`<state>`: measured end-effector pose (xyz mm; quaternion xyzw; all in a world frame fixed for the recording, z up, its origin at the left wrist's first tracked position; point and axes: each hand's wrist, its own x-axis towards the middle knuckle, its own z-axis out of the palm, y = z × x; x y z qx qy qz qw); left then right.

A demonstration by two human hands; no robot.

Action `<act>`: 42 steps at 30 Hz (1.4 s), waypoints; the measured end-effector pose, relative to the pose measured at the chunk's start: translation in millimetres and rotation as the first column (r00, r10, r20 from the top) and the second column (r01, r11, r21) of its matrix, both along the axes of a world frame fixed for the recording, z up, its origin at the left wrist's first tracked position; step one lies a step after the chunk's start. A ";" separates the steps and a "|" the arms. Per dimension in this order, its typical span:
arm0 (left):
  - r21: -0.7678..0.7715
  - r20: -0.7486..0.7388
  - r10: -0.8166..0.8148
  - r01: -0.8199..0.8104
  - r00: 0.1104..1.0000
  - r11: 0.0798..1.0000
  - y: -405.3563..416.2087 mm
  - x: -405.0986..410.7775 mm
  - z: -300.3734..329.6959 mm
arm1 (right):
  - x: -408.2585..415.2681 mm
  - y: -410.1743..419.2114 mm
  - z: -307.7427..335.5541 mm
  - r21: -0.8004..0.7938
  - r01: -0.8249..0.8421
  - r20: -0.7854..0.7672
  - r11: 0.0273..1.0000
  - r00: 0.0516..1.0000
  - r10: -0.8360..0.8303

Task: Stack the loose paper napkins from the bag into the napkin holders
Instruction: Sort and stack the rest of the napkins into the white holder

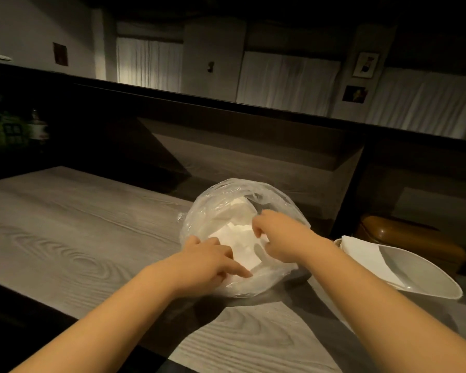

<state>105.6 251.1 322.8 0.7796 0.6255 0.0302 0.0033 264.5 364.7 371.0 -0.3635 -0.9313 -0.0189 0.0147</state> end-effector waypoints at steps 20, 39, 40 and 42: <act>0.463 0.621 0.077 -0.445 0.780 0.767 18.3 -4.6 2.1 | -17.3 8.4 -3.5 -0.076 -0.185 -0.234 0.980 0.958 0.163; -0.178 0.892 0.104 -0.130 -0.440 0.975 45.4 126.4 26.0 | 77.1 -18.4 -35.5 -0.641 -0.361 -0.727 0.677 0.003 -0.687; -0.189 0.895 0.119 -0.123 -0.430 0.974 47.8 132.4 23.7 | 80.6 -18.8 -36.2 -0.631 -0.352 -0.738 0.692 -0.004 -0.675; -0.196 0.908 0.134 -0.121 -0.398 0.973 52.3 139.4 17.4 | 89.1 -18.6 -35.6 -0.610 -0.354 -0.753 0.709 -0.019 -0.658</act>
